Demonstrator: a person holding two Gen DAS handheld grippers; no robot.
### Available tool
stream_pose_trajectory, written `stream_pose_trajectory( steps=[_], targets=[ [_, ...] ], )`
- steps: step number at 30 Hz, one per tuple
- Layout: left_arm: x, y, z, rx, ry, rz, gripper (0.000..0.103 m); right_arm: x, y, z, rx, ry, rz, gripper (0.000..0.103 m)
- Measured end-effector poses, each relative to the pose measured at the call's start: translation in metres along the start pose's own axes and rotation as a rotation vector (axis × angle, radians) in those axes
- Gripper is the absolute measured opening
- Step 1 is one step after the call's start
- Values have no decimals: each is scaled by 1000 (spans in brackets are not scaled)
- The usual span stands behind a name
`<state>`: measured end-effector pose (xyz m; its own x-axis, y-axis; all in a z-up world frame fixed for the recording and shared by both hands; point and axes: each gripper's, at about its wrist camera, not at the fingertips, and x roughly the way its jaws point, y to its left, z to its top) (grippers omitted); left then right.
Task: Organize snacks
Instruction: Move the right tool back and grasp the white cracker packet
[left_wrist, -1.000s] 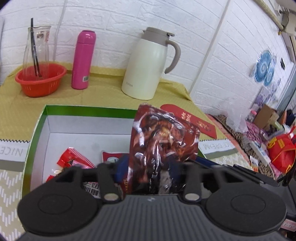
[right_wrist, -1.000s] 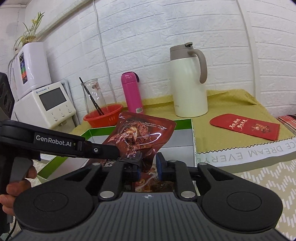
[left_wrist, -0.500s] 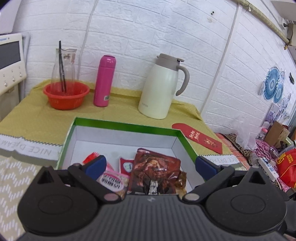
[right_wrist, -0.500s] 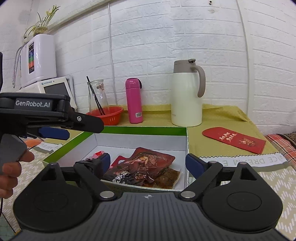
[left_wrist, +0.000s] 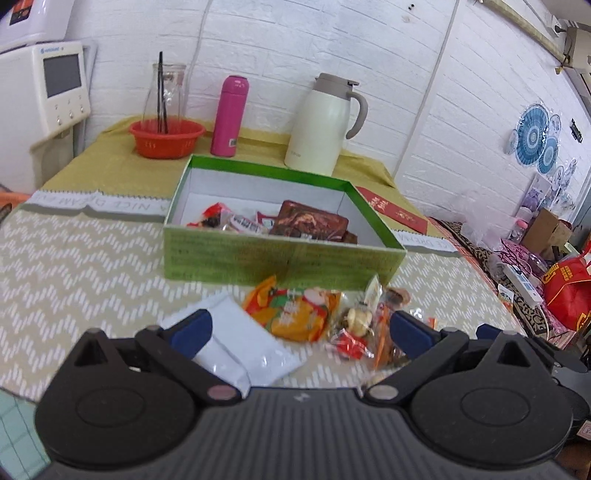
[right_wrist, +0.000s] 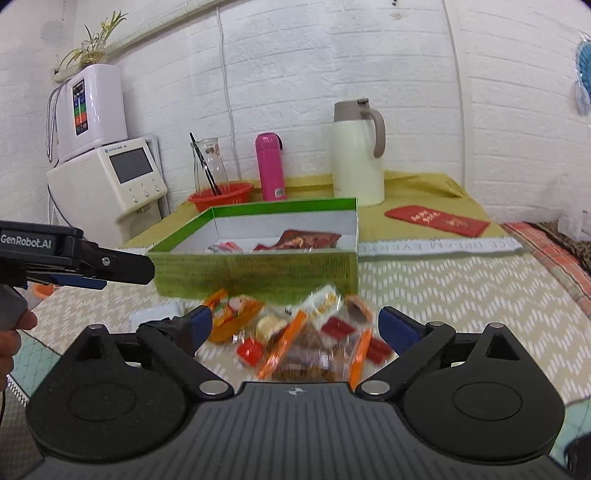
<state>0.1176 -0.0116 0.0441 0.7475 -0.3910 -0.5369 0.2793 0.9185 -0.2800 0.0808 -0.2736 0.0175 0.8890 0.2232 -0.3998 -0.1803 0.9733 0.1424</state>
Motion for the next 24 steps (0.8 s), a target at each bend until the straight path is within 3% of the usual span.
stream_pose_trajectory(
  steps=[3,8,15,24],
  targets=[
    [-7,6,-26,-42,41,-14,102,-2,5,-21,6,66,8,103],
    [-17,17,-57,-73,81,24,102,5,13,-39,9,132,22,103],
    [-28,42,-68,-129,82,72,102,29,29,-36,-41,184,-47,103],
    [-20,51,-64,-111,83,46,102,0,45,-49,-155,197,170,103]
  ],
)
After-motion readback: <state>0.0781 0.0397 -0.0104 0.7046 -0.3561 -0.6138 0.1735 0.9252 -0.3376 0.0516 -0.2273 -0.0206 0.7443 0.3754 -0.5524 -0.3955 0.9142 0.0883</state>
